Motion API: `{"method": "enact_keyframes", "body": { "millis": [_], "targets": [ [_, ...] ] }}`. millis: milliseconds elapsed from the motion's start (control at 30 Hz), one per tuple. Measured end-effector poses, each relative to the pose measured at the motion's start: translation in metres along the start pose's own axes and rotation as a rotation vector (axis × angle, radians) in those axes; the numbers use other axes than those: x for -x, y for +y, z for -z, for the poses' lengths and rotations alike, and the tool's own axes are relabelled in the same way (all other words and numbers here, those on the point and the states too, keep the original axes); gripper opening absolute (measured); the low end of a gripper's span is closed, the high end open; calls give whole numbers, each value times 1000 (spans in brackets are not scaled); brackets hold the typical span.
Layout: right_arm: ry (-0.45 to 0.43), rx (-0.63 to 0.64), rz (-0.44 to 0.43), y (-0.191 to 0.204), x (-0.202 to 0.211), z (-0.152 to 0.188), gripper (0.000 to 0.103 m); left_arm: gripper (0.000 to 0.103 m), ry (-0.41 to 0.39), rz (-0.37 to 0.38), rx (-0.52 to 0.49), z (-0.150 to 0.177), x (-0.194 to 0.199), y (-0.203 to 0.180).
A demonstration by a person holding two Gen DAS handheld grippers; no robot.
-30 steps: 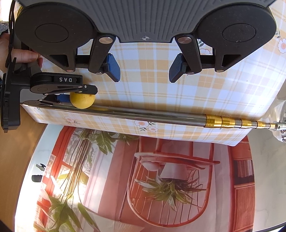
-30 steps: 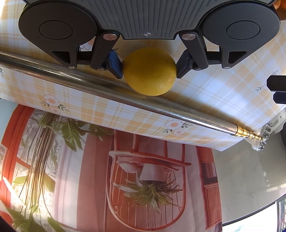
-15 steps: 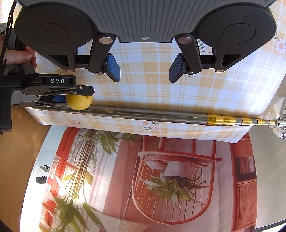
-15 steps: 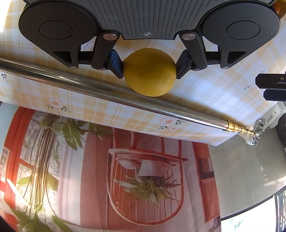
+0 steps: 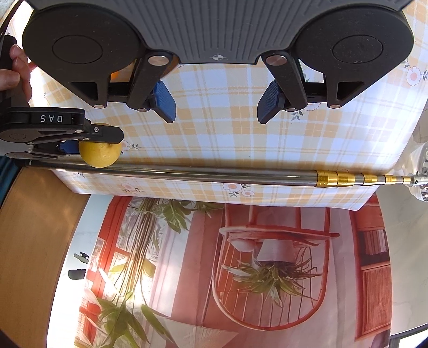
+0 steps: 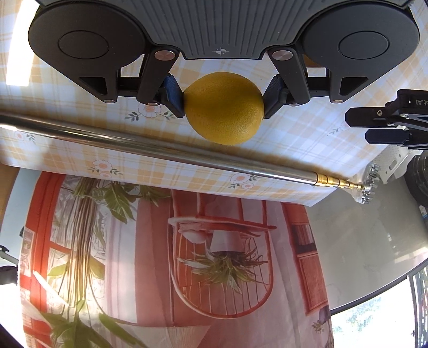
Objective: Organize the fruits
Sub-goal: 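Carry the lemon over the white plate with the right tool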
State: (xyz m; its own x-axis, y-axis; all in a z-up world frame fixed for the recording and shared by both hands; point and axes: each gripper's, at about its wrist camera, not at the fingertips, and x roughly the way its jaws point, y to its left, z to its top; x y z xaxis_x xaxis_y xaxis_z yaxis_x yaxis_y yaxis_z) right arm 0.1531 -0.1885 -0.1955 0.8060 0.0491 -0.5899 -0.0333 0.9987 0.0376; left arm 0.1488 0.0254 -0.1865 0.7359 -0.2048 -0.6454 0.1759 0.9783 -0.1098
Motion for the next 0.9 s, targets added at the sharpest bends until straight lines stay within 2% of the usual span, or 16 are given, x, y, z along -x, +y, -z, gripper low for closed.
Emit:
{"method": "enact_keyframes", "body": {
  "millis": [133,467,900],
  "targets": [
    [7,-28,-4,4,16,9,58,75,3,3,-2,4,7,-1],
    [14,7,-4,27,47,34,58,90,22,39,-15,12,22,-6],
    [34,13,-30,48,72,50,58,93,30,74,-86,28,43,-20]
  ]
}}
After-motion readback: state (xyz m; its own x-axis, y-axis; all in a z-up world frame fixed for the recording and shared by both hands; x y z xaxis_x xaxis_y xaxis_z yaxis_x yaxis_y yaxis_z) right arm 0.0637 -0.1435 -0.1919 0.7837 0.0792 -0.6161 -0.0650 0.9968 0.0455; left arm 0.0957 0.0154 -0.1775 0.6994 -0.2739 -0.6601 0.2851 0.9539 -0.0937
